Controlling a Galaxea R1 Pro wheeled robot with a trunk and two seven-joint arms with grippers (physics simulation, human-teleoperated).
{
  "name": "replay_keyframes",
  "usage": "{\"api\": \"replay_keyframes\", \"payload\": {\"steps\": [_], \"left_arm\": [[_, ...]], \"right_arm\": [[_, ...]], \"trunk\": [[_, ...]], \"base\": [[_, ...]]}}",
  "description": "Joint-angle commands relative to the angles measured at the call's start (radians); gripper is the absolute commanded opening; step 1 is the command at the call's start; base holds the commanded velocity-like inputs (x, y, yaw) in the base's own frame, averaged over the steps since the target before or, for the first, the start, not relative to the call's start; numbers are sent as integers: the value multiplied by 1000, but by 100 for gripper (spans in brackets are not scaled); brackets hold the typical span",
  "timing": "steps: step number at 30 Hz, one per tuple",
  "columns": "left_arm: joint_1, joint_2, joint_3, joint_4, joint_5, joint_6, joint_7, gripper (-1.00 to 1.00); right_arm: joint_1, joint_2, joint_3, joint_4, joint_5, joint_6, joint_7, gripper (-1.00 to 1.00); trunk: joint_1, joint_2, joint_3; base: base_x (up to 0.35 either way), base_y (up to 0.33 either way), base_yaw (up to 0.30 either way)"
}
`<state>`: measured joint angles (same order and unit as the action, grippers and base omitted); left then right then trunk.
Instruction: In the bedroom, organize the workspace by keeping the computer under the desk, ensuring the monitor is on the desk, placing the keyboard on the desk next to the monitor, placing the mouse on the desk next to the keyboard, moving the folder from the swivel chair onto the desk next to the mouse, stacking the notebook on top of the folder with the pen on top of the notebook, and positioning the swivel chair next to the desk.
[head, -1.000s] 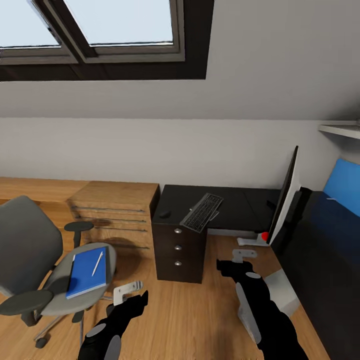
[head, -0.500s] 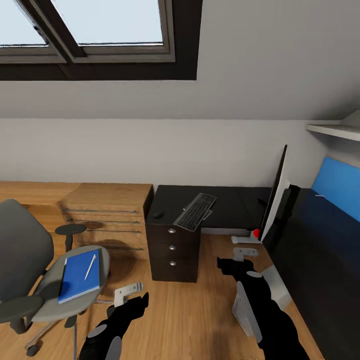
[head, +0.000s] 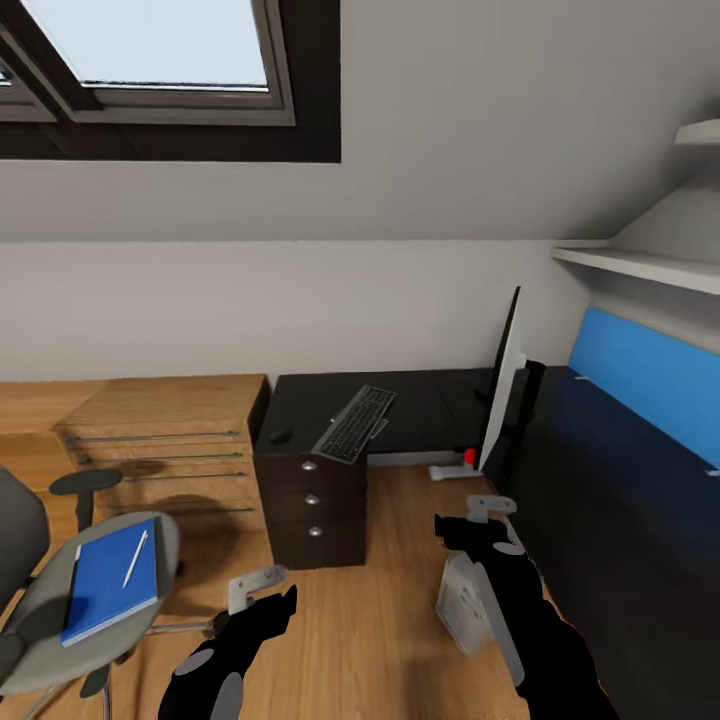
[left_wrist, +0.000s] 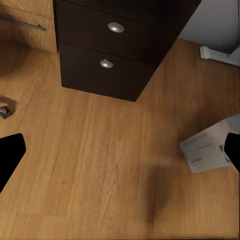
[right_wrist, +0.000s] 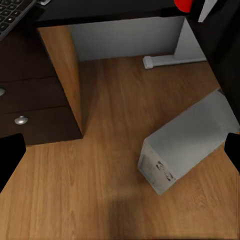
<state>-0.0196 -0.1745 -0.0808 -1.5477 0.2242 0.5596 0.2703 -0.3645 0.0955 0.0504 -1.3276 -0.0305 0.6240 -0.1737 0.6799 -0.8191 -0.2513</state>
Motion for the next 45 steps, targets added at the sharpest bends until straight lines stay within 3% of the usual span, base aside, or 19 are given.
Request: {"api": "replay_keyframes", "payload": {"steps": [1, 14, 45], "left_arm": [[-1, 0, -1, -2, 10, 3, 9, 100], [-1, 0, 1, -2, 9, 3, 9, 100], [0, 0, -3, -12, 10, 5, 9, 100]], "right_arm": [[-1, 0, 2, -1, -3, 5, -7, 100], [-1, -6, -2, 5, 3, -41, -8, 100], [-1, -8, -6, -2, 4, -63, -12, 100]], "trunk": [[0, -1, -1], [0, -1, 3], [0, -1, 6]], "base": [[0, 0, -260], [0, 0, -231], [0, 0, -20]]}}
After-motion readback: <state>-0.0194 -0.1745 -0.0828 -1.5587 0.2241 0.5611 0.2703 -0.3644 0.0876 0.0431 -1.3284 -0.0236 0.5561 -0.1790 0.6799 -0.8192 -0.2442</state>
